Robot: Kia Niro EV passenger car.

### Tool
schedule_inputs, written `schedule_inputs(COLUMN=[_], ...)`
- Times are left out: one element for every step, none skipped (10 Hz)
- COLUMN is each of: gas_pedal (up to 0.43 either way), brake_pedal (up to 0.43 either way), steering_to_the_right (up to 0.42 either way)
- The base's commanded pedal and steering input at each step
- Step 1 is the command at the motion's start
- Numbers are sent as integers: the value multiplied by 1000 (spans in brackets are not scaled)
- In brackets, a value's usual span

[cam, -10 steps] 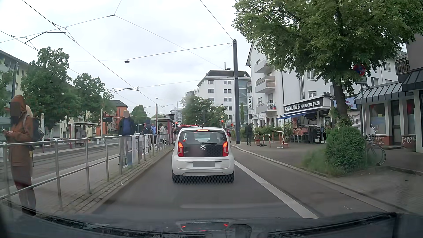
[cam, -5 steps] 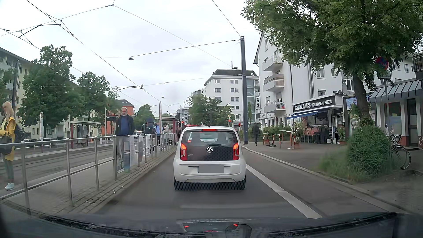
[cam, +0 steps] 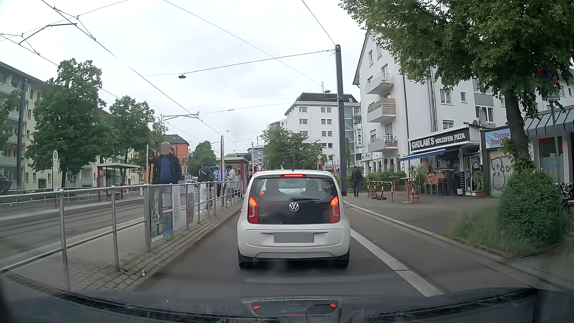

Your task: Follow the waypoints while adhering to traffic rules and regulations

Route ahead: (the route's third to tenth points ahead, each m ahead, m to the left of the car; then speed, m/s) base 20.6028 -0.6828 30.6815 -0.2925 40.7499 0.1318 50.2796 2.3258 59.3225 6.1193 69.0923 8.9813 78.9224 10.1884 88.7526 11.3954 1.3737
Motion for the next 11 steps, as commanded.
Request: schedule_inputs(gas_pedal=[0,0,0,0,0,0,0,0,0,0,0], brake_pedal=[159,165,165,165,165,159,146,140,140,152,152], steering_to_the_right=[-115,-114,-113,-112,-111,-108,-103,-97,-88,-80,-74])
